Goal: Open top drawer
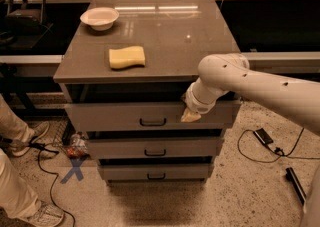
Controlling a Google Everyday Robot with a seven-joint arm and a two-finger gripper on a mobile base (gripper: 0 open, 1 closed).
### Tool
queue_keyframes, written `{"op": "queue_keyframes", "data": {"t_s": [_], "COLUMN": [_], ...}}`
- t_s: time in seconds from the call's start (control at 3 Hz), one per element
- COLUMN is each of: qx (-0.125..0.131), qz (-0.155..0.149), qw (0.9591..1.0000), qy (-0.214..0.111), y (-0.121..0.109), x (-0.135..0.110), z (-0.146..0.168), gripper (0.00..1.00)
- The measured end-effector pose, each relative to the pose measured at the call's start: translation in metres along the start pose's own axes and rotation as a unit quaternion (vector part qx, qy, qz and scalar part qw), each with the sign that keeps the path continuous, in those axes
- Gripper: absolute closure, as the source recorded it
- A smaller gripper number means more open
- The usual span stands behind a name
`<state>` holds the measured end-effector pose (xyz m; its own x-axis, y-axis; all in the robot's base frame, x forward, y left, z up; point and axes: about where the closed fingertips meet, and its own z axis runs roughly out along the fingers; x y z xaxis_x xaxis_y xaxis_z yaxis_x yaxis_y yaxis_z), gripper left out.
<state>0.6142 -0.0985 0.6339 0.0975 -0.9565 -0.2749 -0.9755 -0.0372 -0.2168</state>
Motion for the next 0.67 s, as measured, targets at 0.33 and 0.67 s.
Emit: {"op": "queue_keyframes", "data": {"t_s": [0.33,0.67], "qx": [0.000,0.000], "qz": [0.000,0.000], "qw": [1.0000,1.0000], "qy": [0.000,0.000], "y": [-0.0012,-0.0020], "x": [-0.0016,-0.0026], "z": [-0.0053,-0.0088], "gripper": [0.88,1.00]}}
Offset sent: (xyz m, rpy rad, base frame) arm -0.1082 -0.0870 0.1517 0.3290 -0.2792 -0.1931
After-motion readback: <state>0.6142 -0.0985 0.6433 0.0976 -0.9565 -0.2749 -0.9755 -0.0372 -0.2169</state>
